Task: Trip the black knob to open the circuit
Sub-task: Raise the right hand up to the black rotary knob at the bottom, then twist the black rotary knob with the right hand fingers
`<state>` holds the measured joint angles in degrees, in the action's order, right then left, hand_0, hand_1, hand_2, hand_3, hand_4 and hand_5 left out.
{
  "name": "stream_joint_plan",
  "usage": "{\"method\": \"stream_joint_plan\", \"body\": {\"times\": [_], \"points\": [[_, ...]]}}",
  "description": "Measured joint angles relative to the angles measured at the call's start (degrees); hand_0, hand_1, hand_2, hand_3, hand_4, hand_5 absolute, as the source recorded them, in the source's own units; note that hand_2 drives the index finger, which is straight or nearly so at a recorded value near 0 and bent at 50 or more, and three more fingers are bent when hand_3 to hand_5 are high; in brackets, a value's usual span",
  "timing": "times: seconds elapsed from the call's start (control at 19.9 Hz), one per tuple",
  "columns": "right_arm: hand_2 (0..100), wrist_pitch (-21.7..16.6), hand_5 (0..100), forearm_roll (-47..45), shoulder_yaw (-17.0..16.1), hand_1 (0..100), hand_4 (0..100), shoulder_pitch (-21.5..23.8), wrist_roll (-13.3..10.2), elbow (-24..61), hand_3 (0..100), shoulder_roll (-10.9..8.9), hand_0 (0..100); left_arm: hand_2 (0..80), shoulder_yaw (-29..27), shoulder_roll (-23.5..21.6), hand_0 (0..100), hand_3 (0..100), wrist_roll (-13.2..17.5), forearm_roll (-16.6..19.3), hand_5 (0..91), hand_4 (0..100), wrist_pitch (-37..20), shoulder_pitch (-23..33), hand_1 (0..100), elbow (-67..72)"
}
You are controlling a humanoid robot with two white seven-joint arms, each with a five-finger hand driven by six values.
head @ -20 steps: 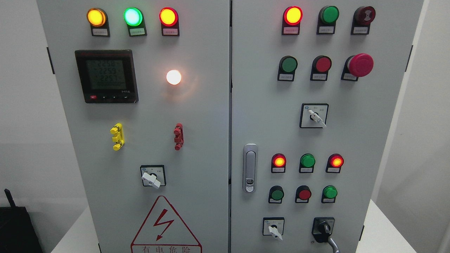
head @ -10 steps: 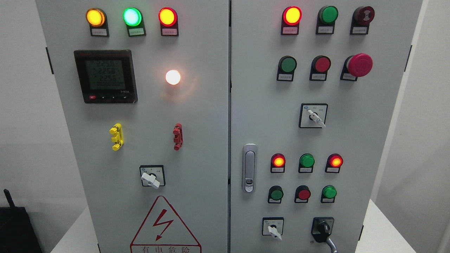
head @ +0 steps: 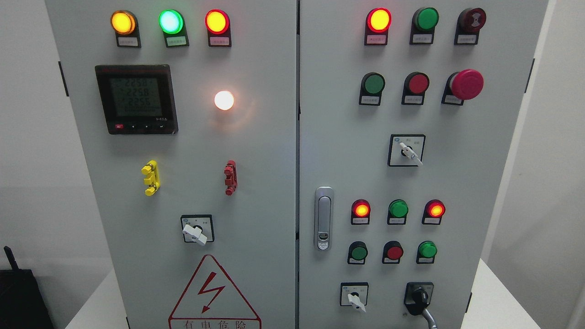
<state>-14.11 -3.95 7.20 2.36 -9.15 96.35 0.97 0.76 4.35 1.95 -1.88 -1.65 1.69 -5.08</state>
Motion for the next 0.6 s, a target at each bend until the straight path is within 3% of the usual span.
{"method": "stream_joint_plan", "body": {"times": [0.6], "points": [[0, 0.3, 95, 0.0, 0.5, 98, 100, -0.2, -0.2, 0.1, 100, 0.00, 100, 0.0, 0.0, 0.0, 12, 0, 0.0, 0.0, 0.0, 0, 0.0, 0.0, 39, 0.0]]}}
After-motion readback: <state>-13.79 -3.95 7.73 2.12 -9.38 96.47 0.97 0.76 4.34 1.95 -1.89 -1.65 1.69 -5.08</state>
